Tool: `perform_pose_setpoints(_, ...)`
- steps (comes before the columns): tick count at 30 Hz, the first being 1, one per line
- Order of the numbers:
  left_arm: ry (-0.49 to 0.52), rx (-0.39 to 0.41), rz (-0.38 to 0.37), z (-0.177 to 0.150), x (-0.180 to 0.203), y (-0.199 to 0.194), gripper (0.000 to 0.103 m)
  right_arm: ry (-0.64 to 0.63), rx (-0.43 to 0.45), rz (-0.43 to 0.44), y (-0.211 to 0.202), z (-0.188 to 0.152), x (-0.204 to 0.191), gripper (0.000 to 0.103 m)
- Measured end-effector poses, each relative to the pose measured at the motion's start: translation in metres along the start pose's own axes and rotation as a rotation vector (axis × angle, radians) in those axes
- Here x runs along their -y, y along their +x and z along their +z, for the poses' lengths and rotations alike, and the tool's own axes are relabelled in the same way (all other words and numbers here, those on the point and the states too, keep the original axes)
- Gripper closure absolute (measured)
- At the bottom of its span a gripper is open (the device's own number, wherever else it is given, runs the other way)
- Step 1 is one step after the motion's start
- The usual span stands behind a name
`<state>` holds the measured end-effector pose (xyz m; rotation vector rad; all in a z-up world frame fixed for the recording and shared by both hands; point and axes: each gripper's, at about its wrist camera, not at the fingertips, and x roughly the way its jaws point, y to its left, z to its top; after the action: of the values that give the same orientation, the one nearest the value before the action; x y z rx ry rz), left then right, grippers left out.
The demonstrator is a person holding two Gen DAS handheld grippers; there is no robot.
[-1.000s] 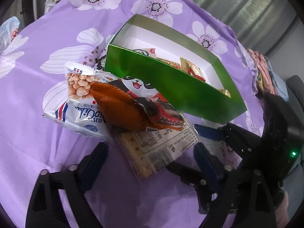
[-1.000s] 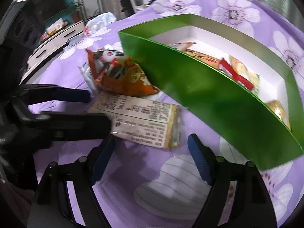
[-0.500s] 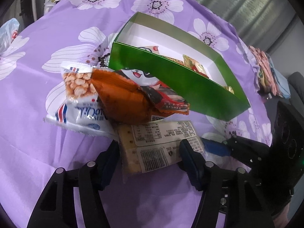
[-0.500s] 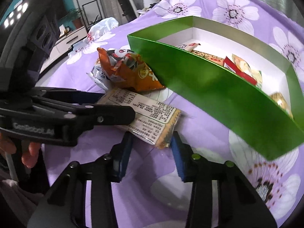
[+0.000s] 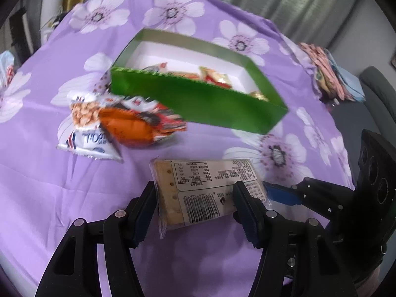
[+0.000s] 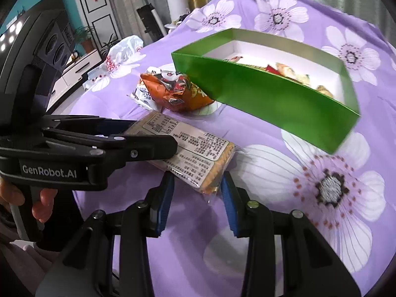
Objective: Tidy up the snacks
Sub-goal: 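Grasp the clear cracker pack with the right gripper, then carry the cracker pack over the green box and lower it inside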
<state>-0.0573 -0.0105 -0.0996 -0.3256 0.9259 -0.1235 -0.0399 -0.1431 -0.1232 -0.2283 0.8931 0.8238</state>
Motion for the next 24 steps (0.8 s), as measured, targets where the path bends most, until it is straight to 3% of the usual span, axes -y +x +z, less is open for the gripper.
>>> perform_pose_setpoints(10,0.083,0.076,-0.024,0.016,0.029,-0.024,0.041,0.01,0.092,-0.059,-0.044,0.007,0.001,0.064)
perform_pose_setpoints(24,0.148,0.161,-0.022,0.057,0.047,-0.037,0.041,0.019,0.196,-0.105,-0.066,0.037,0.013,0.064)
